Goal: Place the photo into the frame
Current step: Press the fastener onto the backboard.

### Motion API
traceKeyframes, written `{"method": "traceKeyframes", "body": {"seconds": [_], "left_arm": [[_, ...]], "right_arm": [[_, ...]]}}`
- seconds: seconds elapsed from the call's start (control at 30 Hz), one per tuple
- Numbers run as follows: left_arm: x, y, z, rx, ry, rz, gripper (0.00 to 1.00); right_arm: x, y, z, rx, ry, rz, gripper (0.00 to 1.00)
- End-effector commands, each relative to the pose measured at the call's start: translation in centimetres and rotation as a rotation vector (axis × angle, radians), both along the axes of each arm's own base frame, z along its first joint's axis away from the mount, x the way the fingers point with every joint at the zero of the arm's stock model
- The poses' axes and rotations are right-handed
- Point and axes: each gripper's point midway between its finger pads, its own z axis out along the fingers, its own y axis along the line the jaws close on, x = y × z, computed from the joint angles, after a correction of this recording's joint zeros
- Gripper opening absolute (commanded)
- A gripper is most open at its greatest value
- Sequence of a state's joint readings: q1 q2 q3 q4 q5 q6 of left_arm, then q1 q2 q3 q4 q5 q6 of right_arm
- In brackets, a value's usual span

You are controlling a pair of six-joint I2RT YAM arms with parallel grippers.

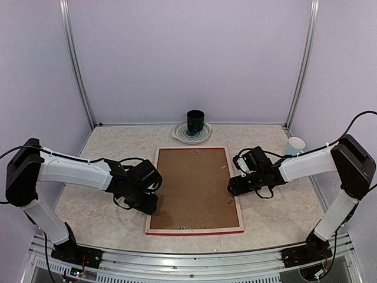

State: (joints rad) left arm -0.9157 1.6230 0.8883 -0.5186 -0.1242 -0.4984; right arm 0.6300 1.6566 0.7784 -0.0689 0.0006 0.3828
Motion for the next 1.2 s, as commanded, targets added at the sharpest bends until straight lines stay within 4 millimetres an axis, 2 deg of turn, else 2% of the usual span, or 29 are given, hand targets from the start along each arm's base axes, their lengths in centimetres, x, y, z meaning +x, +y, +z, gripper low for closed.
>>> {"method": "traceKeyframes", "body": {"seconds": [0.0, 0.17, 0.33, 0.6, 0.83, 1.07, 1.17], "left_arm": [[-0.2, 0.4, 1.4, -0.001, -0.01, 0.005, 0.46], [0.1, -0.2, 2.2, -0.027, -0.024, 0.001, 0.47], [0.3, 0.1, 2.1, -0.014, -0.034, 0.009, 0.47], [0.0, 0.8, -0.4, 0.044, -0.001, 0.002, 0.47], [-0.1, 1.1, -0.9, 0.067, 0.007, -0.001, 0.46], [-0.1, 1.7, -1.3, 0.104, 0.01, 0.007, 0.39], [-0.2, 1.8, -1.5, 0.108, 0.012, 0.012, 0.33]], "right_arm": [[-0.5, -0.5, -0.2, -0.016, 0.006, -0.006, 0.72], [-0.5, -0.6, -0.2, -0.017, 0.006, -0.008, 0.72], [-0.5, -0.5, -0.2, -0.016, 0.004, -0.008, 0.72], [-0.5, -0.5, -0.3, -0.015, 0.008, -0.005, 0.72], [-0.5, -0.4, -0.2, -0.014, 0.006, -0.004, 0.72], [-0.5, -0.4, -0.3, -0.013, 0.011, -0.004, 0.72], [-0.5, -0.4, -0.3, -0.012, 0.009, -0.003, 0.72]]}}
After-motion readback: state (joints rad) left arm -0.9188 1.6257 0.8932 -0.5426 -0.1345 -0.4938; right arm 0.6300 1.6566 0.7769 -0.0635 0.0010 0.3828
